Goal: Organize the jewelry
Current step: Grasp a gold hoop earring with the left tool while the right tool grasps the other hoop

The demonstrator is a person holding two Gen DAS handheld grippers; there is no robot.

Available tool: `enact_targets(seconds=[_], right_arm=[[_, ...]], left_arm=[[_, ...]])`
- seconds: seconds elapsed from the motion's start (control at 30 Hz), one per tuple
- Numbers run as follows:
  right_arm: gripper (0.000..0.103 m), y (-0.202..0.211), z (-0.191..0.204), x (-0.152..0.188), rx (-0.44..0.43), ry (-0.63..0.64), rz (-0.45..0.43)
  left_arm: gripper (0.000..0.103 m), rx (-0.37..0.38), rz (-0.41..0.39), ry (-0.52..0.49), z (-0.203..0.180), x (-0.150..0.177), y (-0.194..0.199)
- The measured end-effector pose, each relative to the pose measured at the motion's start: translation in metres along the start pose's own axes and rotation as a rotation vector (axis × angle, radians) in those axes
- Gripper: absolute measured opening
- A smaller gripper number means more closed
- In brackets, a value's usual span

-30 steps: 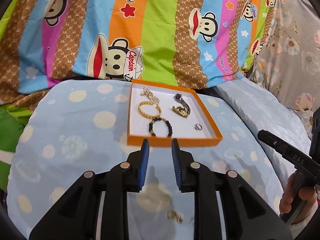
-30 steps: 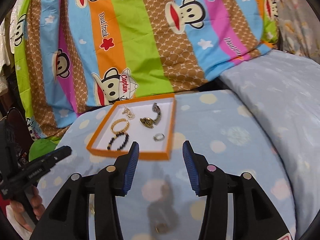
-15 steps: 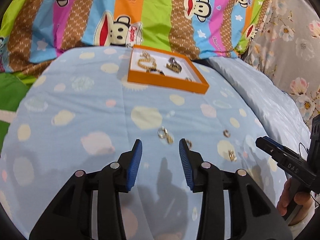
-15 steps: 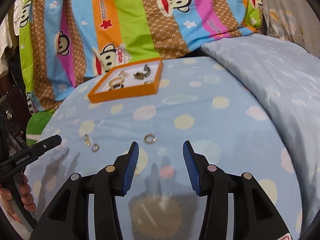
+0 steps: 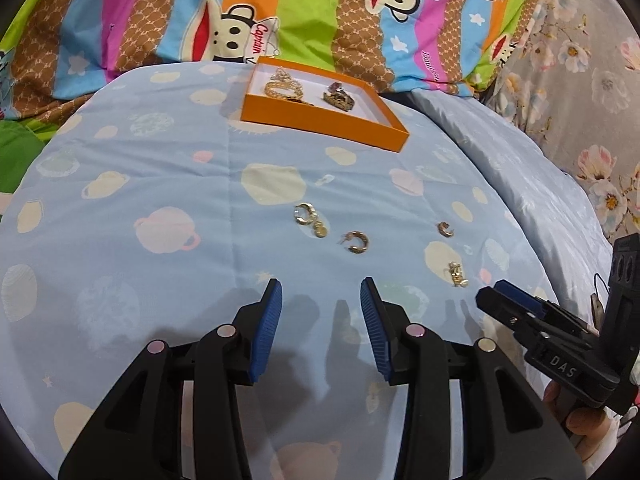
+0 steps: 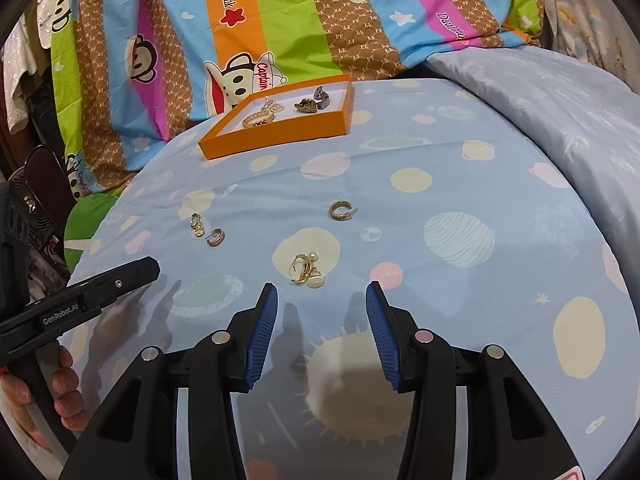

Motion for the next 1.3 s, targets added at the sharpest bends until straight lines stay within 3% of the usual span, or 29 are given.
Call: enact_targets(seconds=[0.17, 0.53, 0.77, 0.93, 1.1, 1.23, 1.3], right_arm=[[0.046, 0.003, -0.008, -0.004, 0.005, -0.018, -0.012], [0.046, 0.011, -0.028, -0.006, 0.006, -0.057, -0.024], [0.046, -0.005, -0.017, -0.035, -0.008, -0.009, -0.038], [0.046, -0.037, -0.010, -0.047, -0.004, 0.001, 0.019], [0.039, -0.054, -0.008, -0.050, 0.010, -0.005, 0.037], [0.020, -0.059, -0.007, -0.051, 0.035, 0.009, 0.043], [0.017, -0.061, -0.007, -0.051, 0.038, 0.012, 0.045]], left_arm=[[0.039, 0.017, 0.006, -0.051, -0.025, -0.004, -0.011], [0.038, -0.066, 0.020, -0.089, -0.042, -0.015, -0.054], [0.020, -0.044, 0.016, -0.050, -0.035, -0.018, -0.057], [0.010, -0.029, 0.016, -0.019, -0.028, -0.018, -0.056], [0.010, -0.015, 0.018, -0.013, -0.027, -0.018, -0.056], [0.010, -0.018, 0.018, -0.018, -0.028, -0.018, -0.057], [0.014, -0.019, 0.019, -0.024, -0.029, -0.019, -0.057]])
Point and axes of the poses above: each gripper's, at about its wrist camera, not at the fingertips, and y roughly against the way its jaws point, z to its left, x to its underside, the point moved 5 cm from there along -y, roughly the way its jaws point, and after that the axes turned 1 degree about y, right-handed, at the moved point
